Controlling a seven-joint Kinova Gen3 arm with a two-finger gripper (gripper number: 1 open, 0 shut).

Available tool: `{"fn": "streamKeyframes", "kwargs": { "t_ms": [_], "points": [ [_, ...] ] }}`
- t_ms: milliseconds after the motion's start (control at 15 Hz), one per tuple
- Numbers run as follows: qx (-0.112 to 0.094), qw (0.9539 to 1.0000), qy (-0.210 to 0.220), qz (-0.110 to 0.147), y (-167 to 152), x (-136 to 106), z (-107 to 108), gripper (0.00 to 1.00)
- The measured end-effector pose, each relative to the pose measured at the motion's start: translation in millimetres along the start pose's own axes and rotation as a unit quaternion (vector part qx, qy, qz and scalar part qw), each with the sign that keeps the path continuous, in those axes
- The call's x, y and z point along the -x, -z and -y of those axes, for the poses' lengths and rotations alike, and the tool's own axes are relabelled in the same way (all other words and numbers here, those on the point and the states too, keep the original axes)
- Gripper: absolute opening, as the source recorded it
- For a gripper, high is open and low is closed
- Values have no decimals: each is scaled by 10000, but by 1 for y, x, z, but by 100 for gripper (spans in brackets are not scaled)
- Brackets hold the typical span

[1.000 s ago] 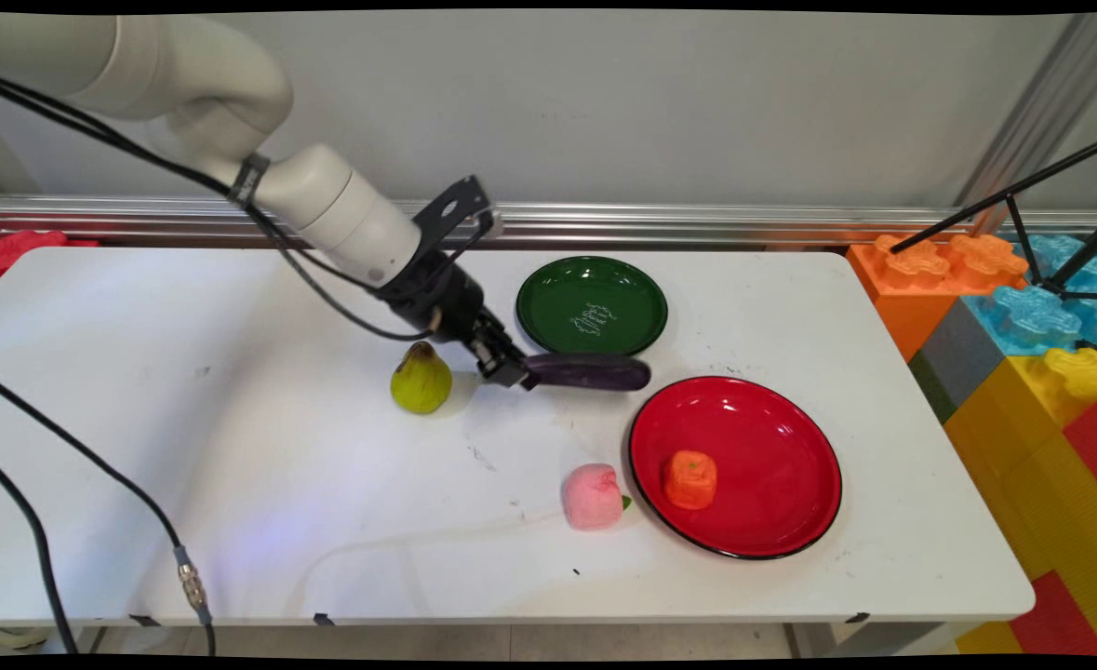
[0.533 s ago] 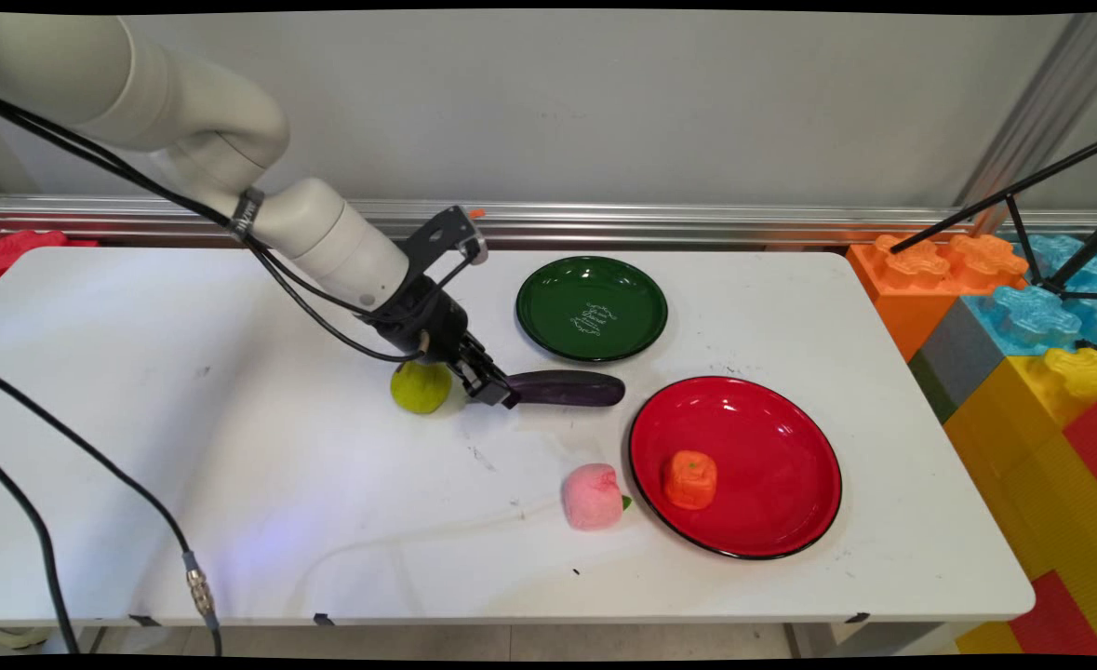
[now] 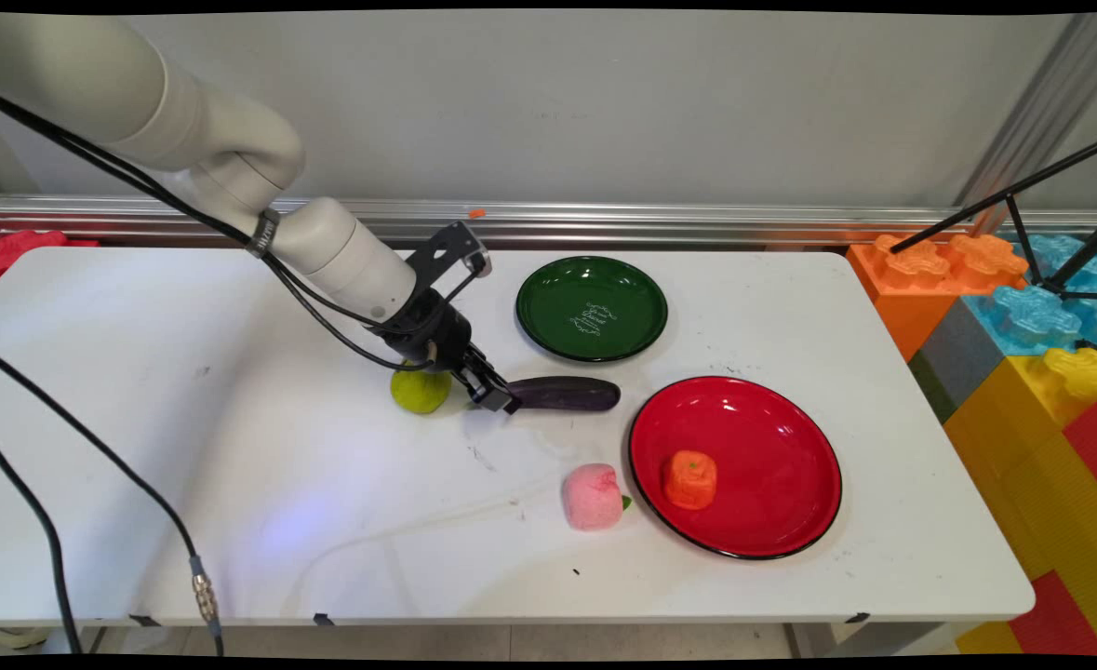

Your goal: Place the picked object on the table

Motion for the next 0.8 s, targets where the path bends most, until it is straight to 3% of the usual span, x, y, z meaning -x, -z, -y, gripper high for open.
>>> {"fn": "streamKeyframes", "kwargs": {
  "t_ms": [800],
  "points": [
    [11, 9999, -127, 116, -13, 10, 9, 0]
  ]
}}
